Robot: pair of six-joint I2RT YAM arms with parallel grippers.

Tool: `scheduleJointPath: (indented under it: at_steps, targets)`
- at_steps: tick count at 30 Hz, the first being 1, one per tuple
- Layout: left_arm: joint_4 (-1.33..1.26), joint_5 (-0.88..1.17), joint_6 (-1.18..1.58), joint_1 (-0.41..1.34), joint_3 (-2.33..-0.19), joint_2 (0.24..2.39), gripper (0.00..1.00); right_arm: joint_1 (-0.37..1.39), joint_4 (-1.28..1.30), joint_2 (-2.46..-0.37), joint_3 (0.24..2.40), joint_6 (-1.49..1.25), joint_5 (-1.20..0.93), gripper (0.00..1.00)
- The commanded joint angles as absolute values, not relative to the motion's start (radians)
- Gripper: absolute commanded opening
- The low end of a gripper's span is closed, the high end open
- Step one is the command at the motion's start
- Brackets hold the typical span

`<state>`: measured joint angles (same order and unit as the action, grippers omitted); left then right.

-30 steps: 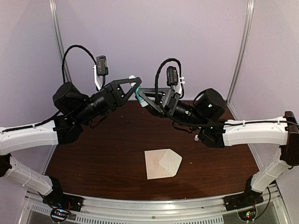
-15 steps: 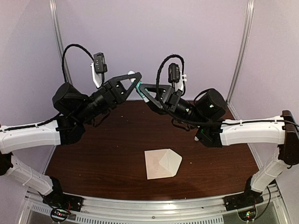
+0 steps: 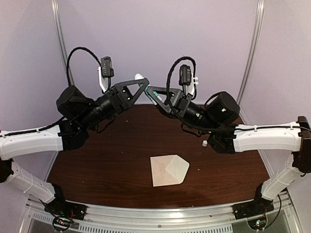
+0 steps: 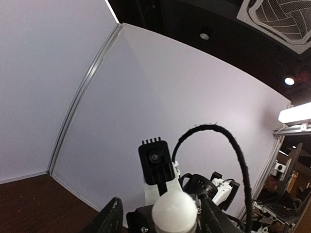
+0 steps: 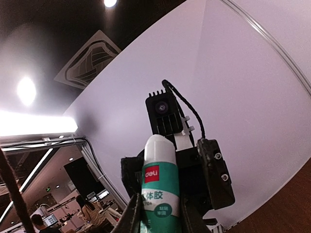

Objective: Place the letter into the envelope and seal it
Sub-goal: Pass from the left arm to the right, then apply the solid glue to the envelope.

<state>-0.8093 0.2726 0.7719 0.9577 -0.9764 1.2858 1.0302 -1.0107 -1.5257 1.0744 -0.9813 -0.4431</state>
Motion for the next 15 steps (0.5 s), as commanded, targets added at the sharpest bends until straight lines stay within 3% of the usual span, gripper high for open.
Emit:
scheduleJointPath:
  at_steps: [1, 8, 15]
  targets:
    - [-0.669, 0.226, 0.729, 0.957, -0.97, 1.227, 0.61, 1.028, -0.846, -1.399, 1.066, -0.854, -0.329, 0.12]
    - [-0.303, 0.171, 0.66, 0.949, -0.968, 1.139, 0.75, 0.985, -0.439, -1.251, 1.026, -0.719, -0.153, 0.09]
    - [0.061, 0.36, 0.521, 0.819, -1.064, 1.22, 0.67, 0.955, -0.09, -1.163, 0.996, -0.658, -0.017, 0.08]
